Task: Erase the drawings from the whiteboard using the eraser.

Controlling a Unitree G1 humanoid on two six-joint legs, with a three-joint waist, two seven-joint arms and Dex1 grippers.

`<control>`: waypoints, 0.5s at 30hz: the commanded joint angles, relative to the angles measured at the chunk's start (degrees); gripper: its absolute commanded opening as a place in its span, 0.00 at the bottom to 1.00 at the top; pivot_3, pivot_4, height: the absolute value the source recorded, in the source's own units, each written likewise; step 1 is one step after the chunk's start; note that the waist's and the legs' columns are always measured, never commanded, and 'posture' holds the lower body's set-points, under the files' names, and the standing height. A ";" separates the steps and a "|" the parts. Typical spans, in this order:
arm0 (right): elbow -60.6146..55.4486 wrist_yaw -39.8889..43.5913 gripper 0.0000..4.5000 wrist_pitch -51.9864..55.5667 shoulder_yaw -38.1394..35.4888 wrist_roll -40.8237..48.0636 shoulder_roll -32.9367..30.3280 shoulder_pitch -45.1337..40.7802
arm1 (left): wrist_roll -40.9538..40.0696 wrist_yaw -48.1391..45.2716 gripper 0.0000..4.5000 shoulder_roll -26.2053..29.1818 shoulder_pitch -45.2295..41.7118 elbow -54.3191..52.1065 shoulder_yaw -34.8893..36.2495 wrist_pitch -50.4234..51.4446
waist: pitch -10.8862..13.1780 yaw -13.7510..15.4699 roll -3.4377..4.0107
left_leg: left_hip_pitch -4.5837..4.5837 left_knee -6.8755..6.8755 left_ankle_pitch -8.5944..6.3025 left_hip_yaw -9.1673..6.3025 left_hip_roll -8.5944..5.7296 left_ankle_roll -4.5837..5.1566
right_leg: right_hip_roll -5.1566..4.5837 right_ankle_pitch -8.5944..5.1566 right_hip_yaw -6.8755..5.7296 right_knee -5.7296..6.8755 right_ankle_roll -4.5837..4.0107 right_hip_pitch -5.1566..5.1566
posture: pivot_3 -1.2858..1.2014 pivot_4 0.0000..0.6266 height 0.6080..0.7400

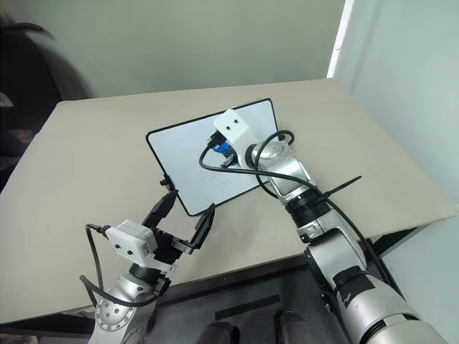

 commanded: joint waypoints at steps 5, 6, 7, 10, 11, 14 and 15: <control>-2.02 -1.61 0.11 0.79 -2.36 -0.36 -0.46 -0.98 | -0.14 -0.35 1.00 0.09 -1.05 -0.97 -0.17 -0.55 | -0.02 -0.07 -0.03 | -0.01 0.00 0.06 0.01 0.00 0.11 | 0.00 -0.01 0.00 0.01 0.01 -0.04 | 0.52 0.24 0.99; -2.34 -1.59 0.11 0.88 -2.52 -0.26 -0.46 -0.98 | -0.12 -0.38 1.00 0.09 -1.14 -0.87 -0.19 -0.53 | -0.02 -0.07 -0.03 | -0.02 0.01 0.08 0.01 0.00 0.13 | 0.00 0.00 0.00 0.00 0.01 -0.04 | 0.52 0.24 0.99; -2.96 -1.43 0.11 0.84 -2.66 -0.03 -0.31 -1.12 | -0.09 -0.41 1.00 0.09 -1.27 -0.75 -0.22 -0.51 | -0.02 -0.07 -0.03 | -0.02 0.01 0.08 0.01 0.00 0.13 | 0.00 -0.01 0.00 0.00 0.01 -0.04 | 0.52 0.24 0.99; -4.26 -0.91 0.11 0.78 -2.53 0.45 0.29 -1.59 | 0.02 -0.44 1.00 0.06 -1.63 -0.40 -0.33 -0.48 | -0.03 -0.07 -0.05 | -0.11 0.03 0.10 0.01 0.00 0.12 | 0.00 0.00 0.00 -0.01 0.01 -0.11 | 0.52 0.24 0.99; -4.55 -0.76 0.11 0.74 -2.24 0.46 0.65 -1.73 | 0.09 -0.41 1.00 0.02 -1.75 -0.30 -0.37 -0.49 | -0.03 -0.09 -0.05 | -0.11 0.03 0.11 0.01 0.00 0.13 | 0.00 0.00 0.00 -0.01 0.01 -0.12 | 0.52 0.24 0.99; -5.11 -0.38 0.11 0.72 -1.48 0.45 1.61 -1.95 | 0.24 -0.32 1.00 -0.07 -1.99 -0.07 -0.48 -0.56 | -0.06 -0.14 -0.10 | -0.08 0.02 0.13 0.01 0.00 0.16 | 0.00 0.03 0.00 0.00 0.04 -0.11 | 0.52 0.24 0.99; -5.17 -0.23 0.11 0.70 -1.26 0.42 1.91 -2.00 | 0.29 -0.27 1.00 -0.11 -2.08 -0.01 -0.52 -0.56 | -0.07 -0.18 -0.10 | -0.07 0.01 0.14 0.01 0.00 0.16 | 0.00 0.05 -0.01 0.00 0.04 -0.11 | 0.52 0.24 0.99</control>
